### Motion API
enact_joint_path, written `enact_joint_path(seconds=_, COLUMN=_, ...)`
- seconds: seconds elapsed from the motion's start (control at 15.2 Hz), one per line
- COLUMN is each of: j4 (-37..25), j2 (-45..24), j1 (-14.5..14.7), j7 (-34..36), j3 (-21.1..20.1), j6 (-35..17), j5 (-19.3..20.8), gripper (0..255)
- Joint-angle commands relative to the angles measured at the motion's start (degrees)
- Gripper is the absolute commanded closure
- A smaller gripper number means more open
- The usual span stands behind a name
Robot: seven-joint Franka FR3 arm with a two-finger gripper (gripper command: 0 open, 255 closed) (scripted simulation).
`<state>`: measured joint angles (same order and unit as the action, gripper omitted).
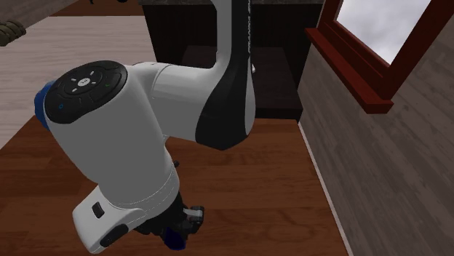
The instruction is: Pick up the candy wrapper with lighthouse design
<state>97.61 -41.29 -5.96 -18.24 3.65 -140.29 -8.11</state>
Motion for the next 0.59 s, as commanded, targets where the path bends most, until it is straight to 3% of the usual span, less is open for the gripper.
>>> enact_joint_path(seconds=0.0, j4=0.1, j2=0.0, j1=0.0, j7=0.0, j3=0.0, j6=0.0, j5=0.0, gripper=255)
enact_joint_path(seconds=0.53, j4=0.4, j2=2.7, j1=0.2, j7=0.3, j3=0.2, j6=2.4, j5=0.3, gripper=255)
